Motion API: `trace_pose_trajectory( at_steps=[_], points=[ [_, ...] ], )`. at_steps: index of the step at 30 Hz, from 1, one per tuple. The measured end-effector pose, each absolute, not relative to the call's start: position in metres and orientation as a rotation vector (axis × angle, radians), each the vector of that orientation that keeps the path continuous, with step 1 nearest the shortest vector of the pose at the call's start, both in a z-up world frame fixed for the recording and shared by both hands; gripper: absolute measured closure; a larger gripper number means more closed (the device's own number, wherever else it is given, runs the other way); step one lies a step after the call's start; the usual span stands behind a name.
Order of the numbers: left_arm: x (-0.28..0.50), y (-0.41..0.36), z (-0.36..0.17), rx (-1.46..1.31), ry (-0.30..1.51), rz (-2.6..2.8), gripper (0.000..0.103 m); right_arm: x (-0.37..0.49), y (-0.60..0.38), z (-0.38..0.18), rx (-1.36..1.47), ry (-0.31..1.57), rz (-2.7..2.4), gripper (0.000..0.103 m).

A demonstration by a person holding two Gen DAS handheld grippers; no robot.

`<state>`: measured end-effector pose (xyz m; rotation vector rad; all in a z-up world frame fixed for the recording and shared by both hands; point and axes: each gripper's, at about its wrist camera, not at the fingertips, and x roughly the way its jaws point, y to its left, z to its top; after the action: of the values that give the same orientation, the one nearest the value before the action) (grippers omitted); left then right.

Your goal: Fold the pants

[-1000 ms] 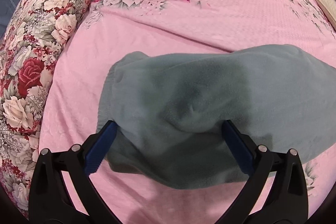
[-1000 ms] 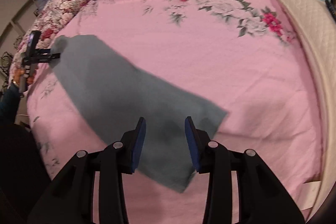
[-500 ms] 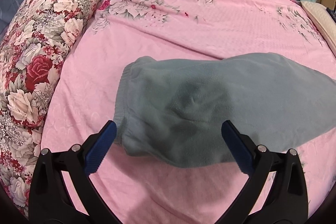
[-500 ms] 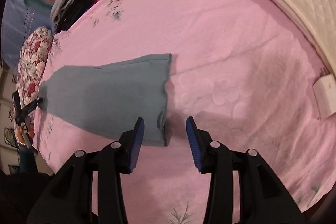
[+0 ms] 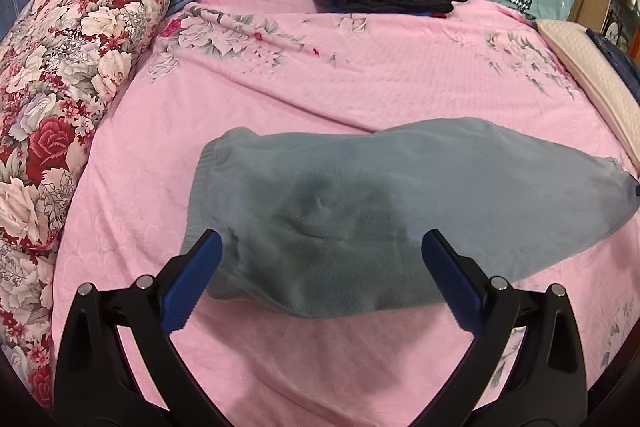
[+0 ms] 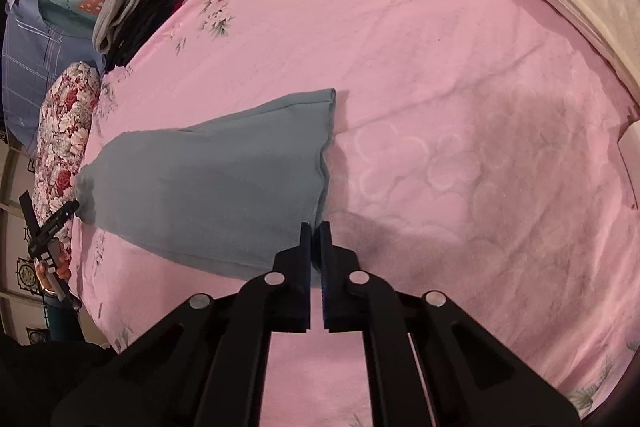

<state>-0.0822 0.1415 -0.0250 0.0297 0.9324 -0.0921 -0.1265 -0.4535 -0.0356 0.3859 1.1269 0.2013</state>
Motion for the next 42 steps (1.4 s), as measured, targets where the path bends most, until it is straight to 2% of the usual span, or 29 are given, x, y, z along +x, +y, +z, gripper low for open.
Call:
trace_pose_trajectory(
  at_steps=[4, 11, 15, 23, 25, 26, 27, 30, 35, 38, 39, 42],
  points=[
    [-0.091, 0.154, -0.018, -0.012, 0.893, -0.121, 0.002, -0.125, -0.427, -0.002, 0.367, 1.054, 0.226, 0.099],
    [-0.112, 0.186, -0.013, -0.086, 0.836, -0.145, 0.002, -0.083, -0.31, 0.037, 0.235, 1.029, 0.401, 0.099],
    [-0.122, 0.205, -0.015, -0.123, 0.823, -0.135, 0.002, -0.057, -0.23, 0.034, 0.171, 1.063, 0.546, 0.099],
    [-0.133, 0.227, -0.024, -0.189, 0.834, -0.119, 0.002, -0.029, -0.105, -0.016, 0.057, 1.192, 0.742, 0.099],
    [-0.133, 0.229, -0.023, -0.203, 0.834, -0.124, 0.002, -0.027, -0.094, -0.024, 0.007, 1.24, 0.742, 0.095],
    [-0.132, 0.23, -0.022, -0.21, 0.832, -0.125, 0.002, -0.027, -0.092, -0.025, 0.009, 1.257, 0.752, 0.089],
    [-0.132, 0.23, -0.021, -0.214, 0.83, -0.124, 0.002, -0.028, -0.093, -0.022, 0.023, 1.253, 0.76, 0.074],
    [-0.13, 0.225, -0.02, -0.217, 0.83, -0.129, 0.002, -0.033, -0.107, -0.003, 0.104, 1.162, 0.796, 0.057],
    [-0.129, 0.212, -0.019, -0.188, 0.837, -0.134, 0.002, -0.02, -0.132, -0.011, 0.179, 1.099, 0.688, 0.054],
    [-0.132, 0.214, -0.016, -0.185, 0.844, -0.115, 0.002, -0.002, -0.134, -0.036, 0.266, 1.157, 0.679, 0.054],
    [-0.134, 0.217, -0.015, -0.191, 0.844, -0.105, 0.002, 0.002, -0.131, -0.05, 0.249, 1.217, 0.636, 0.054],
    [-0.138, 0.233, -0.013, -0.249, 0.846, -0.071, 0.002, -0.001, -0.124, -0.043, 0.145, 1.205, 0.625, 0.054]
  ],
)
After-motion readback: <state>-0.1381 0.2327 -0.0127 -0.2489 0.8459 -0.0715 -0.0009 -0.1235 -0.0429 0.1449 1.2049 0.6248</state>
